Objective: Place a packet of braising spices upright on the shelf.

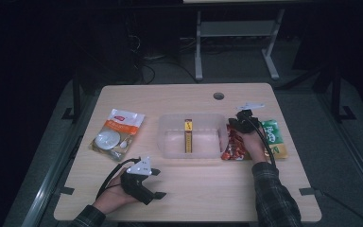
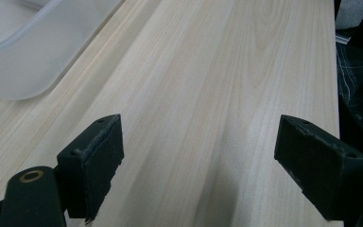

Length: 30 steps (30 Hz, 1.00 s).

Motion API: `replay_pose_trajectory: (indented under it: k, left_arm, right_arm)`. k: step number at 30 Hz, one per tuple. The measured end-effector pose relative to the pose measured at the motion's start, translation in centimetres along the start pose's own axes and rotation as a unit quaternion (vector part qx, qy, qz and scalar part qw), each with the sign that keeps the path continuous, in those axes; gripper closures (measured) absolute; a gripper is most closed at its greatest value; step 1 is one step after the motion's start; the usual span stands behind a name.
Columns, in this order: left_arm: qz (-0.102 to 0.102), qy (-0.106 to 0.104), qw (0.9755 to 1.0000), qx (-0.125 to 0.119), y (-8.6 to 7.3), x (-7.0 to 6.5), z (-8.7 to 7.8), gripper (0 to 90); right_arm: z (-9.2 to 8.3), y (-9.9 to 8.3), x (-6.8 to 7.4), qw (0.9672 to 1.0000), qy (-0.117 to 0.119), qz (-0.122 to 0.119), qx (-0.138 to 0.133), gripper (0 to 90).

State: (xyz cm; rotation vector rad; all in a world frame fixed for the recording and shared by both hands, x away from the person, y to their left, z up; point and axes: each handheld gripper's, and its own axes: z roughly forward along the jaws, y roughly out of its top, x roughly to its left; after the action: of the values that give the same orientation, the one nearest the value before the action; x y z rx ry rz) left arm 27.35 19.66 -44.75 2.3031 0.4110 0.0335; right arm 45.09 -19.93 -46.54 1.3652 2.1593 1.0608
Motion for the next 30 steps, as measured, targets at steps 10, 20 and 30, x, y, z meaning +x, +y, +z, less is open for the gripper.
replay_pose_trajectory:
  k: [10, 20, 30]
  left_arm:
    - [-0.002, -0.008, 1.0, -0.001, 0.0, -0.1, 0.1, 15.9]
    - [0.0, -0.009, 1.0, 0.004, 0.0, 0.0, 0.2, 16.0]
    - [0.003, -0.015, 0.9998, 0.01, 0.0, -0.3, 0.4, 16.0]
  right_arm:
    - [1.9, 0.5, -0.3, 0.9997, 0.002, 0.004, 0.024, 89.8]
    - [2.5, 0.9, -0.2, 0.9994, 0.011, -0.003, 0.032, 89.8]
    - [1.9, 0.5, 0.1, 0.9983, 0.035, -0.022, 0.042, 90.0]
